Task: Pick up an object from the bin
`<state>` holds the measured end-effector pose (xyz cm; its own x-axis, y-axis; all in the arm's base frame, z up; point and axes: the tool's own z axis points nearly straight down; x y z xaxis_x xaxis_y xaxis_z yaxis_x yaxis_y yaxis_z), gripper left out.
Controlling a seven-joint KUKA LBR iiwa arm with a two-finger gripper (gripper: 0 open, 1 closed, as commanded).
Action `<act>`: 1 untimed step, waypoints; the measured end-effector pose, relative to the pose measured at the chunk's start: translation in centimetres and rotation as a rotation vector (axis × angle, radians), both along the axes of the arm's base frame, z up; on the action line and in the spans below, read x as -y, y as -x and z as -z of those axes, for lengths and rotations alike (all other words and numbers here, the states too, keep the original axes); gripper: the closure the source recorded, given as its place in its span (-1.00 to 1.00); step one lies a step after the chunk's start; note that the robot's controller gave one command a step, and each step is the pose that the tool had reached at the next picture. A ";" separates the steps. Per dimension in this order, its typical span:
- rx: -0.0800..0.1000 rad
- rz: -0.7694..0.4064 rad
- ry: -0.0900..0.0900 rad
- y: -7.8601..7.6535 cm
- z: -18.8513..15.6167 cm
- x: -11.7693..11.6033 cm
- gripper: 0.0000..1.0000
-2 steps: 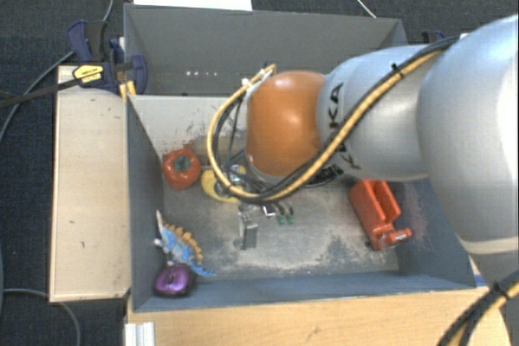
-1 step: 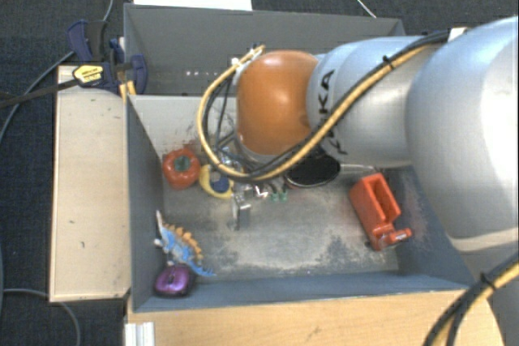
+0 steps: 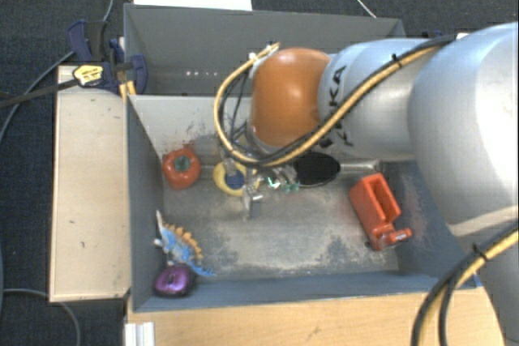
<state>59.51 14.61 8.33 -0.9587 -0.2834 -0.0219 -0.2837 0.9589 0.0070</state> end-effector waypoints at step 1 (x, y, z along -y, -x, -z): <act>-0.001 0.003 0.000 0.0 0.0 0.0 -1.00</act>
Offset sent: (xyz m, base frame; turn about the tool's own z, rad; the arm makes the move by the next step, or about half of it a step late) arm 0.0000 0.0000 0.0000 0.0000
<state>59.49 14.62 8.33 -0.9597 -0.2804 -0.0211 -0.2806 0.9598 0.0071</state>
